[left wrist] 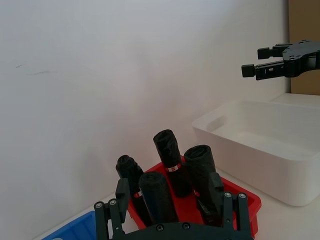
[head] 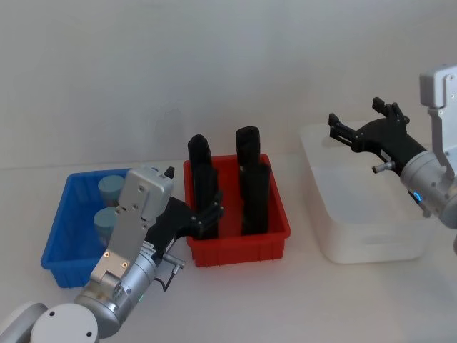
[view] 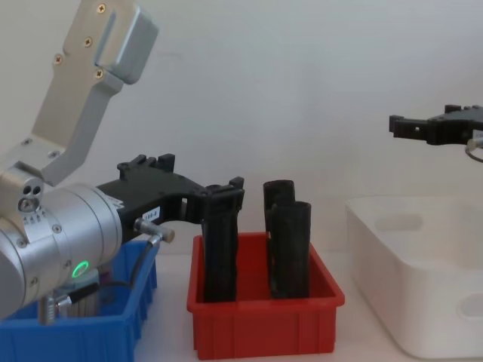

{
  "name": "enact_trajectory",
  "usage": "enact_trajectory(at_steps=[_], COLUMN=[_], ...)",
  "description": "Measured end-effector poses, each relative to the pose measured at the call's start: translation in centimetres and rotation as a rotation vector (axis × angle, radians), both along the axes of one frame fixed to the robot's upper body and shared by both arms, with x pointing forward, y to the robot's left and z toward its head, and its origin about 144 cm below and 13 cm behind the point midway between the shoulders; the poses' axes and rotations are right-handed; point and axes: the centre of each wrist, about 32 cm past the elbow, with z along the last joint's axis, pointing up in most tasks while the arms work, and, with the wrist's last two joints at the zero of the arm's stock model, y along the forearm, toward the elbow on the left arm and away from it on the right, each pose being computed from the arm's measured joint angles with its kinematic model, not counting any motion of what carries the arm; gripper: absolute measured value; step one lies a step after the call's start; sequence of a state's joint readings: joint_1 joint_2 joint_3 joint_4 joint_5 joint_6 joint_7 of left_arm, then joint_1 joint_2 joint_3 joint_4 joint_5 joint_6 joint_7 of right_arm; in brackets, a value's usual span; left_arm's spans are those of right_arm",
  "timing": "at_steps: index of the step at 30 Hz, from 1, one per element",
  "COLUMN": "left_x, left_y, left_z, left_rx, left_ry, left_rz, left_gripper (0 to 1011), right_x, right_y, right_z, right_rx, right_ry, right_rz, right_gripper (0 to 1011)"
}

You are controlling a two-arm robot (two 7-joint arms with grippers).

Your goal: Pick the cotton swabs from the blue box and place them into the white box.

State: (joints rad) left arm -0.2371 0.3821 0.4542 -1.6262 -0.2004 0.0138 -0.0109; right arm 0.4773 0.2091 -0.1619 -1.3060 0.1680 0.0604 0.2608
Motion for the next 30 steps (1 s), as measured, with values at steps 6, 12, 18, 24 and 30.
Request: enact_trajectory(at_steps=[6, 12, 18, 24, 30], left_x=[0.00, 0.00, 0.00, 0.00, 0.00], left_y=[0.00, 0.00, 0.00, 0.00, 0.00], left_z=[0.00, 0.00, 0.00, 0.00, 0.00], left_rx=[0.000, 0.000, 0.000, 0.000, 0.000], left_ry=[0.000, 0.000, 0.000, 0.000, 0.000], left_rz=[0.000, 0.000, 0.000, 0.000, 0.000], left_gripper=[1004, 1004, 1004, 1004, 1004], right_x=[0.00, 0.00, 0.00, 0.00, 0.00], right_y=[0.00, 0.00, 0.00, 0.00, 0.00], right_z=[0.00, 0.00, 0.00, 0.00, 0.00], right_rx=[0.000, 0.000, 0.000, 0.000, 0.000], right_ry=[0.000, 0.000, 0.000, 0.000, 0.000], right_rz=[0.000, 0.000, 0.000, 0.000, 0.000], right_gripper=[1001, 1001, 1002, 1002, 1001])
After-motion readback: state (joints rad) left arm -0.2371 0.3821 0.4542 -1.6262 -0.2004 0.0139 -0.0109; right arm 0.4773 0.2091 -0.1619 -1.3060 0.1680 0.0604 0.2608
